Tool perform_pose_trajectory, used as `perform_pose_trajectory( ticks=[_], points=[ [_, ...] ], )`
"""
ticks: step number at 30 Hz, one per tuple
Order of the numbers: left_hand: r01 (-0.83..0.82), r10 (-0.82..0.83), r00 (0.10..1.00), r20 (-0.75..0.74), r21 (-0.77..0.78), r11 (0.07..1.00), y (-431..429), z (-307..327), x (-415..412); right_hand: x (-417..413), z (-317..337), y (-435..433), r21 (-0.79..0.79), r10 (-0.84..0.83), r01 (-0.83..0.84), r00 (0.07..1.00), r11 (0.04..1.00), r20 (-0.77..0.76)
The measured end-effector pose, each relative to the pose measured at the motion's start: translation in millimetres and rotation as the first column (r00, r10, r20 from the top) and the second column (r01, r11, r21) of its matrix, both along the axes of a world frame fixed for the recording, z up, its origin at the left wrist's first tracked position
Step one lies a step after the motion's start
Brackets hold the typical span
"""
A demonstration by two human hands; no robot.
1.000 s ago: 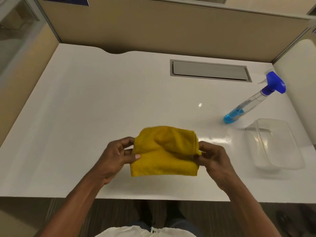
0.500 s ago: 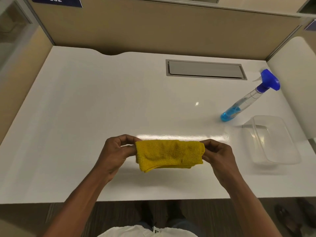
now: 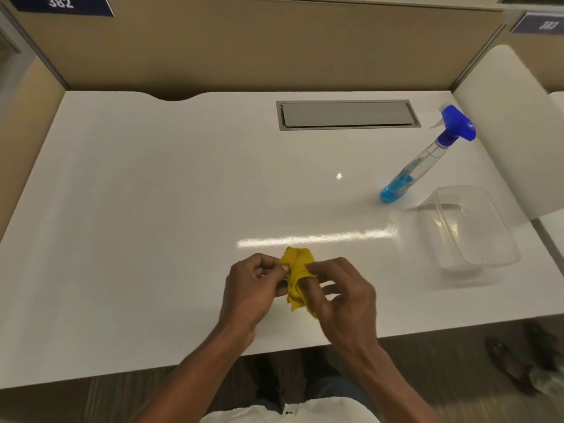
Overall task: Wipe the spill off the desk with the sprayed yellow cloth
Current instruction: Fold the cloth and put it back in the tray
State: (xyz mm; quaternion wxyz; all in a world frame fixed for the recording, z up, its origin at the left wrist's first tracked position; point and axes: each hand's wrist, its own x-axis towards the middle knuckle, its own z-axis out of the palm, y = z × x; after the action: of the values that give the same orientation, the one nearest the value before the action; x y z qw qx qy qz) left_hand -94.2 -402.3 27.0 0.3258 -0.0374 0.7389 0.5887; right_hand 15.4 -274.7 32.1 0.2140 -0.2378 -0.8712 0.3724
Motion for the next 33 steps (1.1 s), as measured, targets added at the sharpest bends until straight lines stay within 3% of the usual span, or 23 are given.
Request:
perform_pose_trajectory(
  ticks=[3, 10, 15, 24, 28, 33],
  points=[
    [0.033, -0.037, 0.997, -0.062, -0.063, 0.997, 7.0, -2.3, 7.8, 5.9, -8.6, -4.5, 0.015, -0.019, 0.019, 1.000, 1.000, -0.002],
    [0.185, -0.184, 0.981, -0.058, 0.013, 0.983, 26.7, 6.1, 22.8, 23.0, -7.1, 14.1, -0.076, 0.004, -0.008, 0.999, 0.997, -0.052],
    [0.181, -0.182, 0.981, -0.065, -0.019, 0.983, 56.8, 1.3, 25.8, 40.6, 1.3, 60.3, -0.443, -0.003, -0.038, 0.996, 0.896, -0.091],
    [0.125, -0.137, 0.987, 0.088, 0.138, 0.983, 166.8, 7.5, 63.4, 84.7, 9.8, 194.9, -0.497, -0.251, 0.245, 0.966, 0.833, 0.055],
    [0.125, -0.169, 0.967, 0.192, 0.218, 0.968, 221.3, 12.3, 80.9, 107.1, 18.5, 262.6, -0.732, -0.139, 0.205, 0.979, 0.650, 0.152],
    [0.221, -0.239, 0.964, 0.116, 0.152, 0.963, 289.1, 15.8, 101.3, 128.1, 23.0, 330.2, -0.701, -0.131, 0.236, 0.971, 0.673, 0.201]
  ],
)
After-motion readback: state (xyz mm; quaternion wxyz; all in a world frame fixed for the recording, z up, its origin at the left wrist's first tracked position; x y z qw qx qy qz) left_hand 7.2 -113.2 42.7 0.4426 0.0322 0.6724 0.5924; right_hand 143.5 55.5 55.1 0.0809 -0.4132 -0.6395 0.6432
